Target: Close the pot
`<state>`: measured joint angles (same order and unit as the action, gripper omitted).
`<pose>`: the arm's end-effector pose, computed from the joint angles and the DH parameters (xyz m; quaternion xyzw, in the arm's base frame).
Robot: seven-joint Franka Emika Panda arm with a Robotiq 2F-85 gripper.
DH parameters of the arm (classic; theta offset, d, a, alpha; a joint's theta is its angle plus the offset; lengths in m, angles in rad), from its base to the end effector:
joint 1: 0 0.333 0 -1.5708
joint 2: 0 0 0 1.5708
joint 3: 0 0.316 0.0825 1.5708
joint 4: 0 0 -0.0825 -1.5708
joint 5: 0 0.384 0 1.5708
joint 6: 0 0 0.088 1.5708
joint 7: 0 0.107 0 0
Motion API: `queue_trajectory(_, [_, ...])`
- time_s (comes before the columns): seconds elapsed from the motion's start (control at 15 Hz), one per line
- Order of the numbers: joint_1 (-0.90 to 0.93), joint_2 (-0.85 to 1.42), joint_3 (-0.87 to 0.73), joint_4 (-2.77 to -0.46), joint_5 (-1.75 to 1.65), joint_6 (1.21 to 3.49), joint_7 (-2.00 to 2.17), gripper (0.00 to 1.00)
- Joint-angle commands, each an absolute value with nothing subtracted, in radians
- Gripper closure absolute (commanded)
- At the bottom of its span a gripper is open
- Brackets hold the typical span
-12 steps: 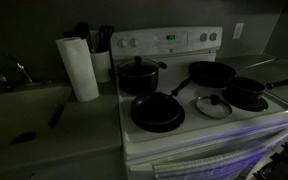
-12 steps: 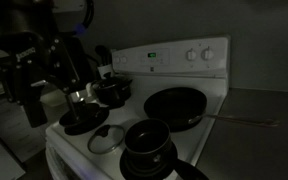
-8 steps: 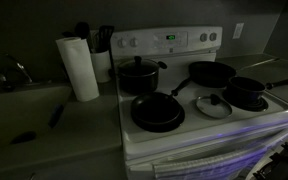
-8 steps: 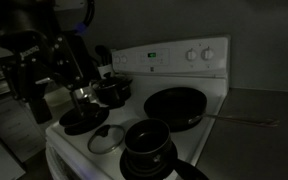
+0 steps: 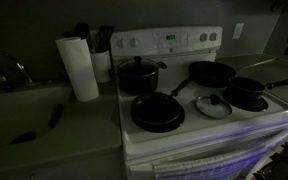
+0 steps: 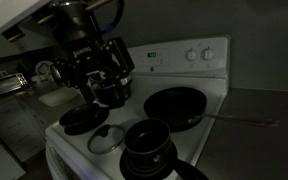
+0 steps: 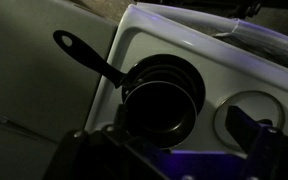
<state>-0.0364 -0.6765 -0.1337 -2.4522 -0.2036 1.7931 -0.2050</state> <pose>0.3421 -0.0823 0.5263 0.9969 0.0534 -0.0026 0.0580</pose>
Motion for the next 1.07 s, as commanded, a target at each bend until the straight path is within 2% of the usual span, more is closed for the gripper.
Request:
queue_trajectory(0.0, [-0.042, -0.672, -0.129, -2.448, -0.2, 1.793, -0.208, 0.0])
queue_trajectory(0.33, [-0.002, -0.572, -0.126, -2.424, -0.122, 1.938, -0.177, 0.0])
queue_trajectory(0.6, [0.023, -0.45, -0.097, -2.345, 0.013, 1.835, -0.127, 0.0])
queue_trajectory(0.67, [0.0, -0.526, -0.1, -2.409, -0.015, 1.883, -0.141, 0.0])
queue_trajectory(1.0, [-0.007, -0.423, -0.059, -2.343, -0.003, 1.869, -0.016, 0.0])
